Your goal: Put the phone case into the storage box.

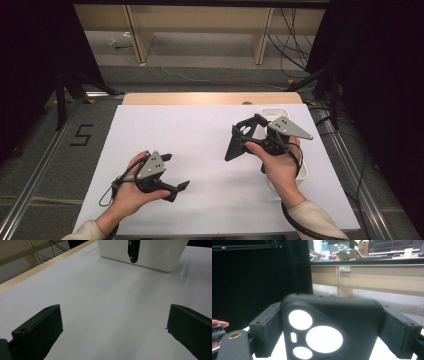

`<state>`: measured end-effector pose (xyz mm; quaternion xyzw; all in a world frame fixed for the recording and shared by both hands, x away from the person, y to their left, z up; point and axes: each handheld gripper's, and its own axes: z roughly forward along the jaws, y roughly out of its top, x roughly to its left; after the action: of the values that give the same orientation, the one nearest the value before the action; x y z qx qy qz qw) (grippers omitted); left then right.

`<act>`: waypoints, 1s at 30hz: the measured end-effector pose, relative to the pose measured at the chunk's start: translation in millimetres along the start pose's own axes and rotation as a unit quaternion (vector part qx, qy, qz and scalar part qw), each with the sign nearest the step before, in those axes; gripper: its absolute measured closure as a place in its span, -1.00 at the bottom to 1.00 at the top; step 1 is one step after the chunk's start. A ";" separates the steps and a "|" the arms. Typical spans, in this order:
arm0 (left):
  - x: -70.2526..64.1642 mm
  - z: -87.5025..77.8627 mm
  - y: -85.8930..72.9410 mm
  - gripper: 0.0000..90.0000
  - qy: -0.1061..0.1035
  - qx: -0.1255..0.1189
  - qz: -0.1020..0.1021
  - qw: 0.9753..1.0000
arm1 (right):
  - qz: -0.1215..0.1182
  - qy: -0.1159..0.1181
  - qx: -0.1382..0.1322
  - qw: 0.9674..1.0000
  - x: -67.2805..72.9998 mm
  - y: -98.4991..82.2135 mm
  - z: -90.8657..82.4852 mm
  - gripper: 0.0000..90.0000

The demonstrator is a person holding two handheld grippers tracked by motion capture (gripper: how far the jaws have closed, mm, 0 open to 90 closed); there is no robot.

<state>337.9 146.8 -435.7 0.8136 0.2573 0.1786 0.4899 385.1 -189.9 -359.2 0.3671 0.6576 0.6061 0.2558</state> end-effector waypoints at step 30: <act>1.0 0.7 -1.6 -1.00 0.001 0.000 -0.004 1.000 | -0.011 -0.033 -0.026 0.999 -17.0 13.4 -11.4 -0.67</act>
<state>338.7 147.5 -437.4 0.8121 0.2609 0.1771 0.4909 388.7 -210.4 -346.3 0.3728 0.6365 0.6078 0.2939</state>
